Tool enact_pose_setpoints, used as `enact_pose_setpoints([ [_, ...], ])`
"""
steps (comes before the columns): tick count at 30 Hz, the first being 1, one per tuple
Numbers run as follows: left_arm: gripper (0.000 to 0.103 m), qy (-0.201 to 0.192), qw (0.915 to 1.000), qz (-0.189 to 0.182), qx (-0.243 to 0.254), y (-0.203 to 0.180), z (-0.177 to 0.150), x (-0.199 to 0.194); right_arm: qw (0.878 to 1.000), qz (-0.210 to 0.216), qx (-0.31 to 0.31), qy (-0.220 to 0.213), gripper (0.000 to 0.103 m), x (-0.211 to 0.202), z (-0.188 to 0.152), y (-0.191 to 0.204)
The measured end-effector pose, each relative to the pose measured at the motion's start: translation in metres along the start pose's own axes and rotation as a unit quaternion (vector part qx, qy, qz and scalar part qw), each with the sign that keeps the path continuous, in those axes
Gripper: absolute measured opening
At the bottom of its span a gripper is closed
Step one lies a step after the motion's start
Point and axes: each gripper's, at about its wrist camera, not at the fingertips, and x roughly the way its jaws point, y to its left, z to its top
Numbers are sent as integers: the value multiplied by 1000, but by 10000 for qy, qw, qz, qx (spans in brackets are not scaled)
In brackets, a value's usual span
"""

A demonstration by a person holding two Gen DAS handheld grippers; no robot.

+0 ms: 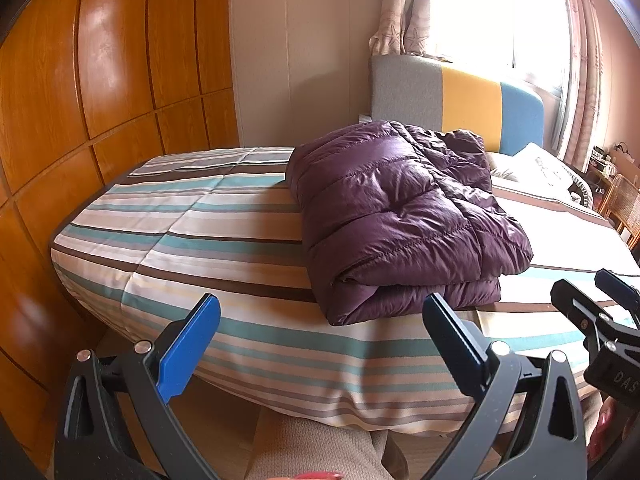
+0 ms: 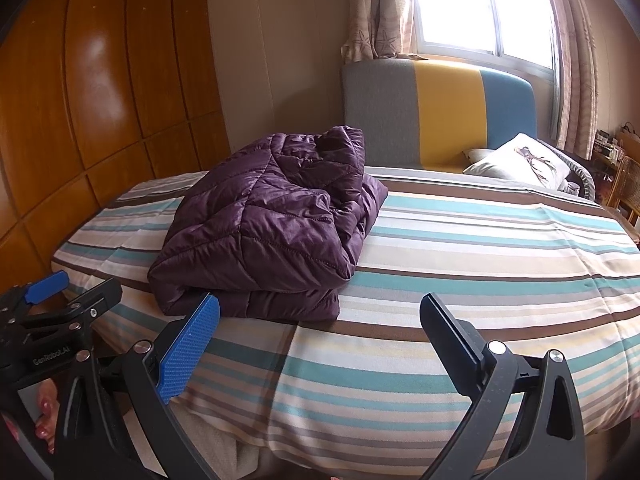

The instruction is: Fold large clothes

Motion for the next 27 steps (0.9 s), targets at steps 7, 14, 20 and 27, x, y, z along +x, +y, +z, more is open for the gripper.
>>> enact_pose_setpoints([
  [7,101,-13,10000,-10,15,-1,-1,-1,10000,18,-2,12,100,0,-1,1],
  [14,101,1,10000,-9,85,-2,-1,0,10000,-17,-2,8,100,0,-1,1],
  [20,101,15,10000,-37,70,-2,-1,1,10000,-1,-7,33,100,0,-1,1],
  [27,101,-37,10000,-42,34,0,0,0,10000,11,5,76,100,2,-2,0],
])
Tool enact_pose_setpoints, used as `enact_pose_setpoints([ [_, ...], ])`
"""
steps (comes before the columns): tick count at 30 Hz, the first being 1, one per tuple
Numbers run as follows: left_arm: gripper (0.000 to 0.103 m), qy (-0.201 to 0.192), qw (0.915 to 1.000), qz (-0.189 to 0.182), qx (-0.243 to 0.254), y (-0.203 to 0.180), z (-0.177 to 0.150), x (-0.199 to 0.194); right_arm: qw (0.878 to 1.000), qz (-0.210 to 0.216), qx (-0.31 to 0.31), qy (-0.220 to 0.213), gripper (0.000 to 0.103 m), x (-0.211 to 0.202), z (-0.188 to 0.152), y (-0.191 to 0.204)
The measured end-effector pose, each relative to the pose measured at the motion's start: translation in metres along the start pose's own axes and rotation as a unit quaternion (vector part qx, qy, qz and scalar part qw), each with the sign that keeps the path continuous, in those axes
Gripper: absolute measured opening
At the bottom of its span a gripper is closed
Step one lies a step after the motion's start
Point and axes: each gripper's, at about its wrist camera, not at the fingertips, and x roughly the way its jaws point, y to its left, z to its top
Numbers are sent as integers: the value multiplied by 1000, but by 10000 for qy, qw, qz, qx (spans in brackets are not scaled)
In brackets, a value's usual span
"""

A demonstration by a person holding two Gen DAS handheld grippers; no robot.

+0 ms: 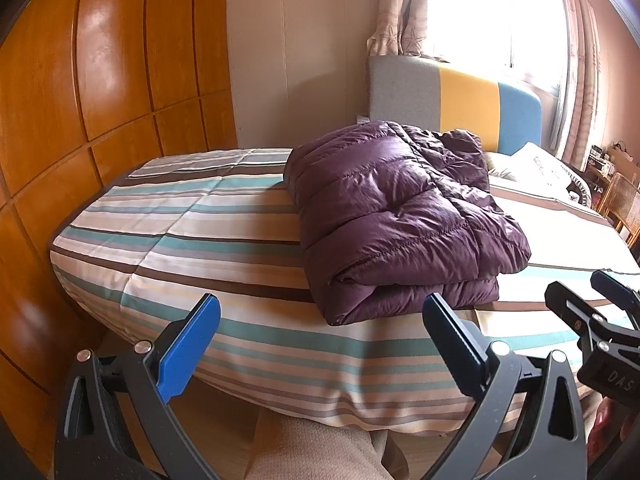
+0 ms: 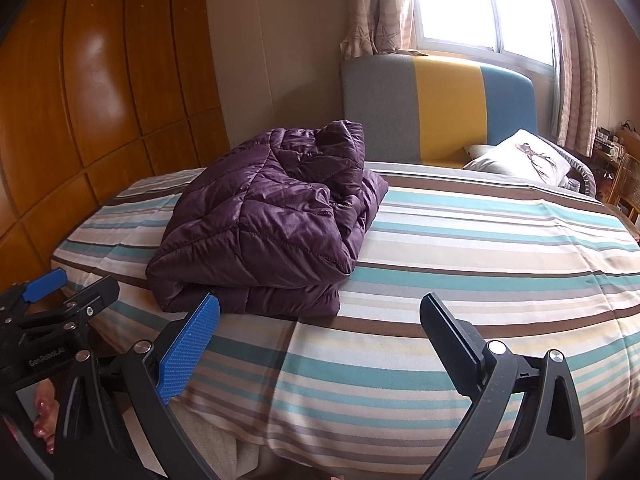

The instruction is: Fold large clothes

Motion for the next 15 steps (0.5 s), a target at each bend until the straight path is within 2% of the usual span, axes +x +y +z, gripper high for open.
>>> enact_pose_setpoints([
  [5,101,-80,9999,96,-2,-1,-1,-2,10000,12,15,14,100,0,-1,-1],
  [15,101,288,9994,37,-163,6,0,10,9998,20,149,133,100,7,-3,-10],
])
